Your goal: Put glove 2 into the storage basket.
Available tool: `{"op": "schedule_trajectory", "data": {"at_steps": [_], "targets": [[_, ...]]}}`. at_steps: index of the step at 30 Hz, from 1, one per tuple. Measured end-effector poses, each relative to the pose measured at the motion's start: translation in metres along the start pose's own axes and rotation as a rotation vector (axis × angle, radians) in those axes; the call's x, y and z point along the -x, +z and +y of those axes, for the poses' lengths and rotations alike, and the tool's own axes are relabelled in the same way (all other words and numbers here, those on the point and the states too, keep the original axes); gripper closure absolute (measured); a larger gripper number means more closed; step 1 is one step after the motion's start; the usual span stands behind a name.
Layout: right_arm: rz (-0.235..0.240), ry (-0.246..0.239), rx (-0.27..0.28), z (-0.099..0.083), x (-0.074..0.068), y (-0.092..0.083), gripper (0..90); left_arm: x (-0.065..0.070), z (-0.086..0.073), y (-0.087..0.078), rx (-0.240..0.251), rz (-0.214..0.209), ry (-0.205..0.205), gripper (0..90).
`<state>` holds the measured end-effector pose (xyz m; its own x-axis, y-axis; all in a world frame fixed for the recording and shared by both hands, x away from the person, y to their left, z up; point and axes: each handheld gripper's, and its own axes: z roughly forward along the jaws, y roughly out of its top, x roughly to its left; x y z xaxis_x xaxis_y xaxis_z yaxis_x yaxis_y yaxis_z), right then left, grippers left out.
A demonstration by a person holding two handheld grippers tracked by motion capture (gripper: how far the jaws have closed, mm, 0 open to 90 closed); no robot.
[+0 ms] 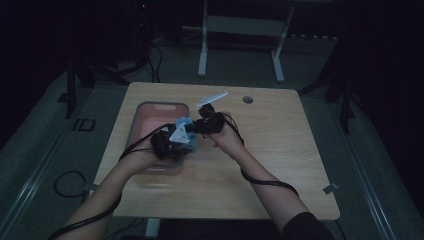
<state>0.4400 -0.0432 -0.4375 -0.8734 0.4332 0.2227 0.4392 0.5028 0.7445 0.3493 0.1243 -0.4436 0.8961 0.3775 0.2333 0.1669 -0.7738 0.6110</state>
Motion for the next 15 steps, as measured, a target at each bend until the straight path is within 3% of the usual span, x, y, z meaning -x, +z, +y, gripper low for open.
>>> {"op": "schedule_trajectory", "data": {"at_steps": [5,9,15], "targets": [[0.015,-0.007,-0.010,0.006,-0.006,0.021,78.3,-0.007,-0.017,-0.006,-0.036,-0.003,-0.013,75.3],[0.028,0.005,-0.011,0.010,-0.009,0.037,78.3,-0.014,-0.034,-0.010,-0.038,-0.005,-0.041,75.3],[0.025,0.016,-0.030,0.010,-0.008,0.056,78.2,-0.023,-0.050,-0.009,-0.043,-0.017,-0.044,75.2]]}}
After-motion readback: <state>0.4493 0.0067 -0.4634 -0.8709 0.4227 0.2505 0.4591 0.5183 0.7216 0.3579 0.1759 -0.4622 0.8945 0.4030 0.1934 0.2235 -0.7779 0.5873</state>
